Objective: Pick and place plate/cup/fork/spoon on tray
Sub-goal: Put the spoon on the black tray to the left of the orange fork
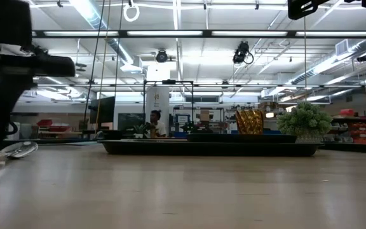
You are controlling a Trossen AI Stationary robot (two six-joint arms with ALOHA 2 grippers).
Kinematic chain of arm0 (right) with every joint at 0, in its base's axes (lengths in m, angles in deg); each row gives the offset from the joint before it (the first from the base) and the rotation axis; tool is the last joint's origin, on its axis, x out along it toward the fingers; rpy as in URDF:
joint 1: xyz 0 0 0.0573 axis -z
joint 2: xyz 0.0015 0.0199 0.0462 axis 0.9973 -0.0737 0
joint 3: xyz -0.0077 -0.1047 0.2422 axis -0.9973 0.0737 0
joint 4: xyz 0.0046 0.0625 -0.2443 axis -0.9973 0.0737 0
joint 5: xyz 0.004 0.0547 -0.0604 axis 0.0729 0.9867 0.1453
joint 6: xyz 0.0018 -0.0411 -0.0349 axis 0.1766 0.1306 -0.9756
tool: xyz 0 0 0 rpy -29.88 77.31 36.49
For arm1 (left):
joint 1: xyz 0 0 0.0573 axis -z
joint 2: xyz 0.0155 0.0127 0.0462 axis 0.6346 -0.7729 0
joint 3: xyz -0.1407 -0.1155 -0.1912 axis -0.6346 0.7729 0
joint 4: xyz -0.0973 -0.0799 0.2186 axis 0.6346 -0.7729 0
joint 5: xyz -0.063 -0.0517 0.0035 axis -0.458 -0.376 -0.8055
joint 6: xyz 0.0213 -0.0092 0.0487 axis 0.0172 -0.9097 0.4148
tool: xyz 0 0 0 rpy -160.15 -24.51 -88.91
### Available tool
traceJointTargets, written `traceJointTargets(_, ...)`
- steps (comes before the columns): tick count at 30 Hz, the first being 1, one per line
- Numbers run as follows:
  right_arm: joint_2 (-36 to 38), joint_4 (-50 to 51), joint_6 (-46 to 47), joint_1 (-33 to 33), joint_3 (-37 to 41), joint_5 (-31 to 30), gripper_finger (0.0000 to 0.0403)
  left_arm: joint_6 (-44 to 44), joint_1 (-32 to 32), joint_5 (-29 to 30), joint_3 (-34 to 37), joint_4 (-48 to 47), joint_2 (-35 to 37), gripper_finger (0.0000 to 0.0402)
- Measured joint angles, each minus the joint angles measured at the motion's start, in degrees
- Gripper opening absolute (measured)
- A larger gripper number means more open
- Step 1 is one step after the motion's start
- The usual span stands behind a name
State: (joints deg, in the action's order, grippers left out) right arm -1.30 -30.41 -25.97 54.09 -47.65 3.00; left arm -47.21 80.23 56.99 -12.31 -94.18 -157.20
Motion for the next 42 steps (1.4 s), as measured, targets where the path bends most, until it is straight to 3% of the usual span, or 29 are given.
traceJointTargets(3, 0.00, 0.00, -0.32, 0.00, 0.00, 0.15, 0.0116, -14.22, 0.73, -0.53, -1.61, -0.49, 0.00, 0.0201)
traceJointTargets(12, 0.00, 0.04, -1.96, 0.00, 0.00, 0.84, 0.0116, -73.32, 0.83, 0.28, -4.52, -1.03, 0.00, 0.0166)
traceJointTargets(20, 0.00, 0.96, -1.95, -0.07, 0.00, 3.89, 0.0116, -126.90, 0.58, -3.71, -4.48, -11.68, 0.02, 0.0155)
traceJointTargets(24, 0.00, 1.07, -2.27, -0.07, 0.00, 5.05, 0.0116, -129.42, -0.44, -6.53, -4.42, -11.30, 0.02, 0.0165)
traceJointTargets(31, 0.00, 1.05, -2.97, -0.07, 0.00, 6.35, 0.0116, -128.95, -4.95, -2.44, -4.39, -11.80, 0.07, 0.0176)
traceJointTargets(38, 0.00, 1.54, -2.94, -0.17, 0.00, 6.84, 0.0116, -128.49, -6.15, -2.59, -4.31, -15.10, 0.13, 0.0176)
traceJointTargets(42, 0.00, 1.59, -2.92, -0.17, 0.00, 7.42, 0.0116, -128.49, -5.86, -4.49, -0.77, -10.04, 0.30, 0.0176)
